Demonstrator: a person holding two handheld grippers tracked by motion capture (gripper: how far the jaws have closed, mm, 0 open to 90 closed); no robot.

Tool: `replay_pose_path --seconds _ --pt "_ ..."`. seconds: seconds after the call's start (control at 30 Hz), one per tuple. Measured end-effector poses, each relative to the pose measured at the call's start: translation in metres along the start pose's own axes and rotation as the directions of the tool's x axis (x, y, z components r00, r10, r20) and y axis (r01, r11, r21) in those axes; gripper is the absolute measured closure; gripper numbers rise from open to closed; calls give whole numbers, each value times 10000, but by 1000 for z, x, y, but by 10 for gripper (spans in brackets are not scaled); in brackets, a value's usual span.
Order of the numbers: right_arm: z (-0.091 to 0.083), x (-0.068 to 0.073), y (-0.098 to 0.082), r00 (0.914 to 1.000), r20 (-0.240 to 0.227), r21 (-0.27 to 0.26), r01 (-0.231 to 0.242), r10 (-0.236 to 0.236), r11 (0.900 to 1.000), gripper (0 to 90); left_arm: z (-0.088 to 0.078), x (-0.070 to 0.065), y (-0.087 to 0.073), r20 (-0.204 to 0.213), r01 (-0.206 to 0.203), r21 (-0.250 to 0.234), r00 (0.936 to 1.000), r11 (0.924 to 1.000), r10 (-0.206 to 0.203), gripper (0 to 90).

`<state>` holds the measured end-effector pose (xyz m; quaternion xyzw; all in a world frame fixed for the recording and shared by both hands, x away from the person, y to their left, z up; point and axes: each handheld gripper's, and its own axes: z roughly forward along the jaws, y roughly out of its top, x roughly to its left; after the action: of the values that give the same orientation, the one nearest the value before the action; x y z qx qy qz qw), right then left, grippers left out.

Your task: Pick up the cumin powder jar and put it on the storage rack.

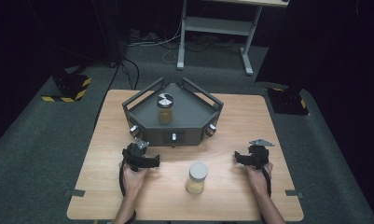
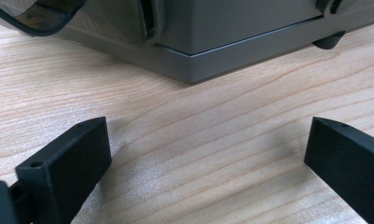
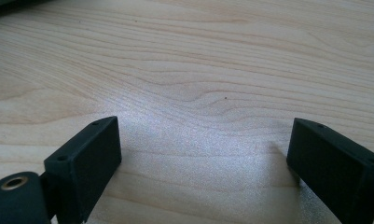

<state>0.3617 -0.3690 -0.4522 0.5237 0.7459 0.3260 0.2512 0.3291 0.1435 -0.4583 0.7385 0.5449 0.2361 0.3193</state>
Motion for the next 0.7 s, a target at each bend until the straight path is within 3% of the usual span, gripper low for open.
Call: replay_pose_path --seconds 0.7 --pt "0 0 0 10000 6 1 -3 3 10000 93 0 -1 -1 -54 40 -20 10000 10000 -40 6"
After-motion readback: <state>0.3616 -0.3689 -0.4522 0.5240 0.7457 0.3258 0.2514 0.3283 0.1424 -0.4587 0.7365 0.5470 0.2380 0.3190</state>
